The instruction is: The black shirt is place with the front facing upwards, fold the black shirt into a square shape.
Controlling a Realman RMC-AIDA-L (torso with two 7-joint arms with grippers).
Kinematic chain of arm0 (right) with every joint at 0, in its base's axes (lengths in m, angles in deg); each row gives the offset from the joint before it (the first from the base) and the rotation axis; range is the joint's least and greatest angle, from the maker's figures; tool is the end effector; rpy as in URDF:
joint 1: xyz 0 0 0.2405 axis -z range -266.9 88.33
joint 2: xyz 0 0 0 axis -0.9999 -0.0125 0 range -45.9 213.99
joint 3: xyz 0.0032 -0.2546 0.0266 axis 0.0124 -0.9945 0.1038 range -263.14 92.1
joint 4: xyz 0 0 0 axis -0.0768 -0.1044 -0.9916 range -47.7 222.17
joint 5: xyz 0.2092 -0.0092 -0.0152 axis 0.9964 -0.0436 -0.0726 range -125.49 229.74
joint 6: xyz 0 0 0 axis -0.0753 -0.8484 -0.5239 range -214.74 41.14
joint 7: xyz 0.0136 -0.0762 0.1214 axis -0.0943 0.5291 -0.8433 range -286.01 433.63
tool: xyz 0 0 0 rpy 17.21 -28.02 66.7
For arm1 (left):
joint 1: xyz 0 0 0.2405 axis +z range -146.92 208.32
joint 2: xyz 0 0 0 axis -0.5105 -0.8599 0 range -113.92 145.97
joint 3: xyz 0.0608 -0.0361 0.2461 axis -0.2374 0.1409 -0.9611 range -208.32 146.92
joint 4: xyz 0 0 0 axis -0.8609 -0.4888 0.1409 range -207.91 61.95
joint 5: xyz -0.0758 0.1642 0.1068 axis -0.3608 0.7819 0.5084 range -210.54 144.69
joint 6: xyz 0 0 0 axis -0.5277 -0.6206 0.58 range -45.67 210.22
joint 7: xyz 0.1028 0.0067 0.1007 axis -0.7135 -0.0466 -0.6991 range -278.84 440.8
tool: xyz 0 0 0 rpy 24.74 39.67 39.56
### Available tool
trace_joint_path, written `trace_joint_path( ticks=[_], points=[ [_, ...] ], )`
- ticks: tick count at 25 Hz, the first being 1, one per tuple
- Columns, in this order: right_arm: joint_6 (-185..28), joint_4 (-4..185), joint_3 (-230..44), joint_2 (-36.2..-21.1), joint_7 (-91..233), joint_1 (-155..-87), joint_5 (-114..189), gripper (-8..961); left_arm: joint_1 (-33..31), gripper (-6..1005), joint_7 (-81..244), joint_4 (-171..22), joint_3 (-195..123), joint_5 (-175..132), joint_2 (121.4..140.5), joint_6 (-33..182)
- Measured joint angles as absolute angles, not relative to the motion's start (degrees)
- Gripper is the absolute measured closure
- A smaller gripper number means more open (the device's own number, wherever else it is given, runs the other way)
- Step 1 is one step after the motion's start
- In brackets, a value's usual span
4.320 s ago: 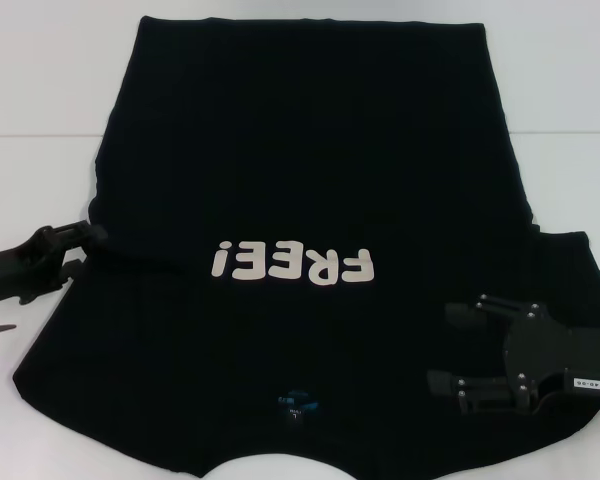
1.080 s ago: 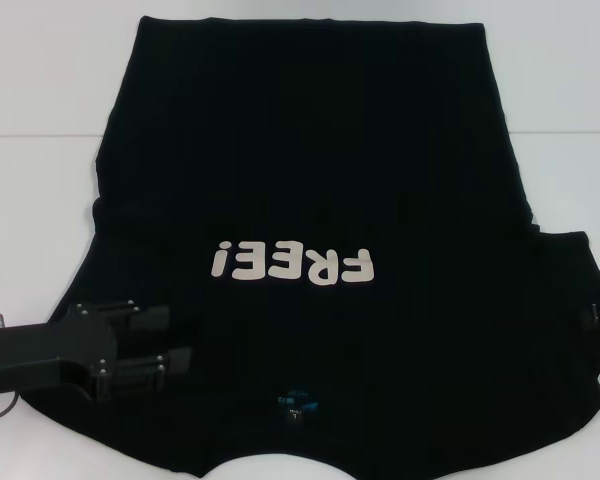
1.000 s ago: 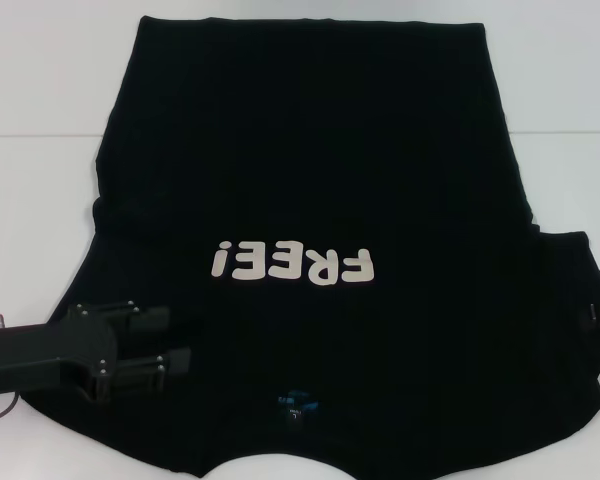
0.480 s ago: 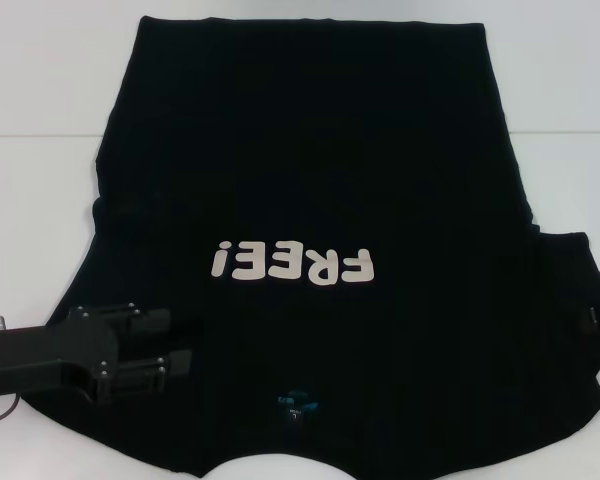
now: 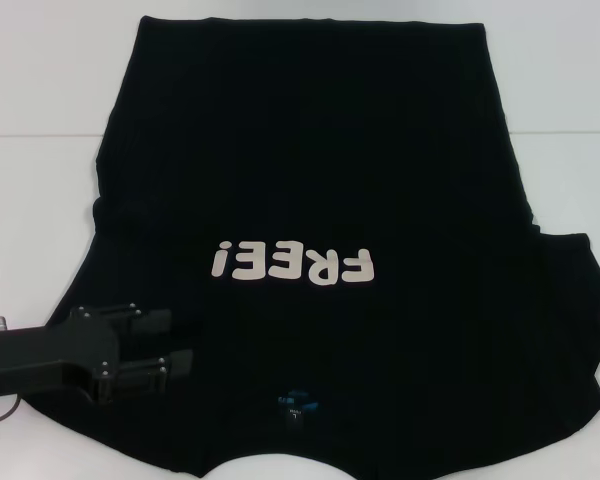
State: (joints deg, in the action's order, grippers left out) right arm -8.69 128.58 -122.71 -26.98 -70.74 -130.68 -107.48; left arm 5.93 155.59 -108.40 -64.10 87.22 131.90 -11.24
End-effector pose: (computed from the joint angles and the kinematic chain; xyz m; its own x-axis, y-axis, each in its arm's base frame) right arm 0.3215 0.3832 0.0692 0.2293 -0.9548 -0.1890 -0.8874 -0.1253 -0.4437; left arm -0.3126 0.2935 0.0208 0.7886 0.3912 0.4744 0.5136 -0.8433 -0.1584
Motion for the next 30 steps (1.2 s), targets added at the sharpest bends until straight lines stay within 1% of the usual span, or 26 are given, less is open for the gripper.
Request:
trace_joint_path(
  ticks=[8,13,19,24,30],
  points=[
    [-8.73,128.64,-123.0,-26.95,-70.55,-130.65,-107.48,787,6.17,322,155.6,-108.4,-64.1,87.22,132.13,-11.15],
    [-8.8,128.81,-123.1,-26.96,-70.35,-130.71,-107.46,890,6.18,322,155.6,-108.4,-64.1,87.22,132.13,-11.14],
    [-8.66,129.54,-122.25,-26.41,-69.83,-130.64,-106.99,885,6.23,323,155.6,-108.4,-64.09,87.22,132.12,-11.15],
    [-7.86,131.9,-120.62,-25.9,-69.72,-130.18,-106.9,914,6.27,323,155.64,-108.4,-64.09,87.22,132.12,-11.22],
    [-5.45,134.16,-117.9,-25.52,-68.4,-130.11,-105.24,913,6.27,323,155.68,-108.4,-64.09,87.22,132.12,-11.25]
  ],
)
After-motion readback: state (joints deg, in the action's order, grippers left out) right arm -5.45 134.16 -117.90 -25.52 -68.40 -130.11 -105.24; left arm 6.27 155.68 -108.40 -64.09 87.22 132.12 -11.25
